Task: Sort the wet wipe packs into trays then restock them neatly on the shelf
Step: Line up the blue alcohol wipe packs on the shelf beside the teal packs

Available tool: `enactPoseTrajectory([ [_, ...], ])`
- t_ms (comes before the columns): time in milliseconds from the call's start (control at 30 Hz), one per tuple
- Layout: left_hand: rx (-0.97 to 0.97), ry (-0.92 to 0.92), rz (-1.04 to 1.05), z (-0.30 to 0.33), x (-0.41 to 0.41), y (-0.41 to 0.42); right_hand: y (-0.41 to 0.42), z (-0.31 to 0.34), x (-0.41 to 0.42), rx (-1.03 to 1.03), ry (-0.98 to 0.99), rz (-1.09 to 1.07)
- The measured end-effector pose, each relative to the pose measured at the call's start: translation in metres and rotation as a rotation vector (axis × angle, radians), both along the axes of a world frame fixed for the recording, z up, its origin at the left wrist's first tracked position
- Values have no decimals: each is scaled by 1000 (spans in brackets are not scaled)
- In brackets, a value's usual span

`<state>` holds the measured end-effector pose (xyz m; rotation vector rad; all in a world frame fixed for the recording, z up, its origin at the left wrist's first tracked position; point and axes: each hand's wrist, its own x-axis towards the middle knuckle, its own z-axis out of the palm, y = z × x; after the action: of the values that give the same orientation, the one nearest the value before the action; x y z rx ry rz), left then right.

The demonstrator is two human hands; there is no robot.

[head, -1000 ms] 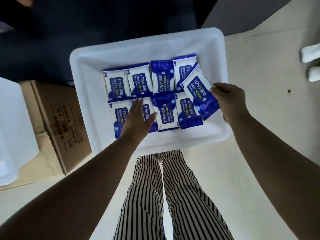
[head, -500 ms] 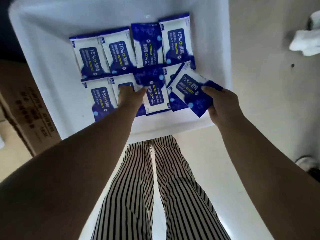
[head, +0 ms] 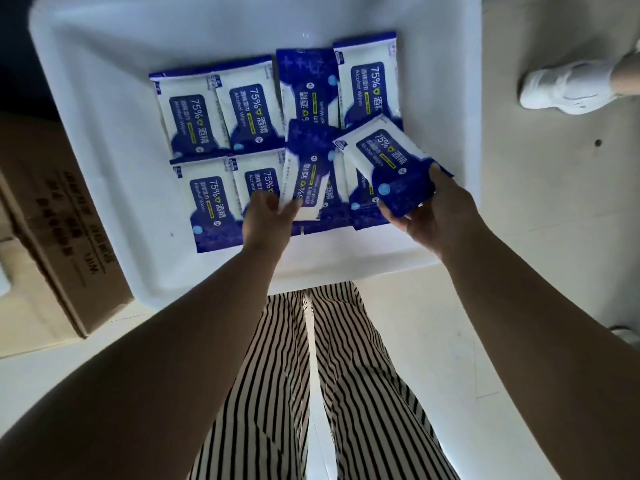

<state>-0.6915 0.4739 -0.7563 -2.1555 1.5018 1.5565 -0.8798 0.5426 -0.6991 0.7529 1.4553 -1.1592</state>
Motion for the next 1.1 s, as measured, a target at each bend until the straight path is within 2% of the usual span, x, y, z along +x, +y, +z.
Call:
enactPoseTrajectory([
  [167, 14, 155, 372, 18, 32, -29, -4, -5, 4, 46, 57, 138],
  [300, 15, 191, 525, 31, 40, -46, -13, 1, 7, 70, 135, 153],
  [433, -8, 208, 456, 65, 42, -59, -24, 31, 9, -58, 171, 199],
  [600, 44, 383, 274, 143, 47, -81, -44, 108, -4, -222, 233, 449],
  [733, 58, 599, 365, 228, 40, -94, -62, 185, -15, -346, 256, 609],
  [833, 91, 664, 466, 289, 42, -101, -76, 237, -11, -444, 254, 649],
  [967, -40, 670, 423, 371, 56, -109, -101, 311, 10, -585, 319, 703],
  [1100, -200, 664, 285, 445, 83, -112, -121, 382, 31, -745, 384, 823],
])
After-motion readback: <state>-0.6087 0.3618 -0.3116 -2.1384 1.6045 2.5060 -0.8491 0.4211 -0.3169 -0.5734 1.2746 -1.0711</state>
